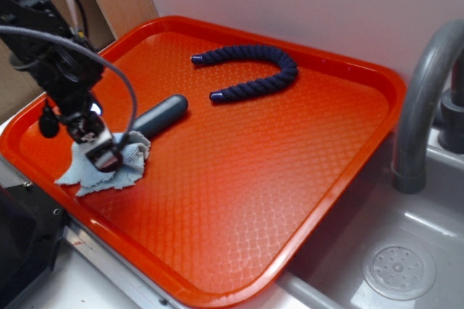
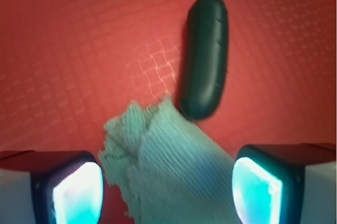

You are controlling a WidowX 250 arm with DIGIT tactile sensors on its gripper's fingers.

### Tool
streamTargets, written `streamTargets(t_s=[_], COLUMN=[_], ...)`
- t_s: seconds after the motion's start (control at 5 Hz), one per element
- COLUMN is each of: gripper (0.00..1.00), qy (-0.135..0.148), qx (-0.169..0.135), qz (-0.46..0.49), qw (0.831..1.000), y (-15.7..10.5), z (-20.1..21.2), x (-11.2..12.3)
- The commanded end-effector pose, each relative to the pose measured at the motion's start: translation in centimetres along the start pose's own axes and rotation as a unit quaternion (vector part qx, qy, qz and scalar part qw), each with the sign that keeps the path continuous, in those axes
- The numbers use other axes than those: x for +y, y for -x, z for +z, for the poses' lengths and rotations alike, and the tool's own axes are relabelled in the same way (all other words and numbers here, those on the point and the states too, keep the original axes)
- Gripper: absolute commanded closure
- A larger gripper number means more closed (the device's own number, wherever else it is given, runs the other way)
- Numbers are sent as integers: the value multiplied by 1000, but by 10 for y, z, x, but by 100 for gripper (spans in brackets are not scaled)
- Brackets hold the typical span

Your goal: Grab the blue cloth.

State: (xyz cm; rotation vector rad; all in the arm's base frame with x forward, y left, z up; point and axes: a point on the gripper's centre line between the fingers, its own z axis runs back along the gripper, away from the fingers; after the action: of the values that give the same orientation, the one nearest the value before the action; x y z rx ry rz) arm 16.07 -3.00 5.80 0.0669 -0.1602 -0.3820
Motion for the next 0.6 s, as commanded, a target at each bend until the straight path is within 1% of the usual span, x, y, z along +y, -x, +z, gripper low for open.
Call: streamTargets(t_s=[0.0, 0.2, 0.4], gripper=[0, 41, 100], qy=[-15, -12, 11], qx=[4, 28, 34], qz=[-2, 23, 30], qw=[1000, 999, 999], y=[-14, -13, -8], z=[-23, -33, -26], x=[1, 10, 13])
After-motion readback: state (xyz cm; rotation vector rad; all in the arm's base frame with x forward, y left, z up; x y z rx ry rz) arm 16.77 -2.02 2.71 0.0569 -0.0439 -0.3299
